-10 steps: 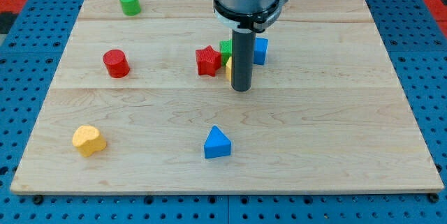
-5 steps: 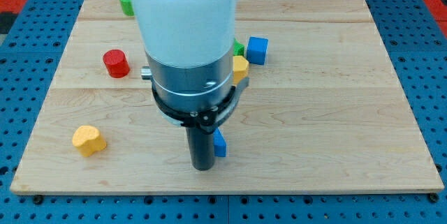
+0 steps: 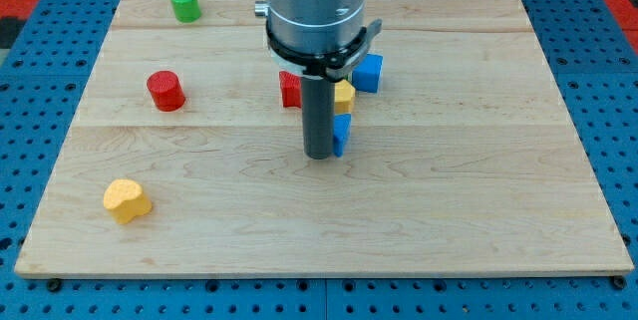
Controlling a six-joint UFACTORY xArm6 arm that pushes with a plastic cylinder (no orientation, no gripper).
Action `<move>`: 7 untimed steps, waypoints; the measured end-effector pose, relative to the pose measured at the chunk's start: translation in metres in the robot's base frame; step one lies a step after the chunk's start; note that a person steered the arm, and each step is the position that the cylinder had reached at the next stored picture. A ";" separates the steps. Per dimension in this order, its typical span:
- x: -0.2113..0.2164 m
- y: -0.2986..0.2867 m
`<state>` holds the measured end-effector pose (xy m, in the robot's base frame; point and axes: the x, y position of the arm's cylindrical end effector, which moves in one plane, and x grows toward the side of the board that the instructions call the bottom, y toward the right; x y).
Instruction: Place the blue triangle at the bottom of the blue cube
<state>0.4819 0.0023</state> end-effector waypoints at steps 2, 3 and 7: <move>-0.006 0.023; -0.011 0.026; -0.023 0.056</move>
<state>0.4593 0.0583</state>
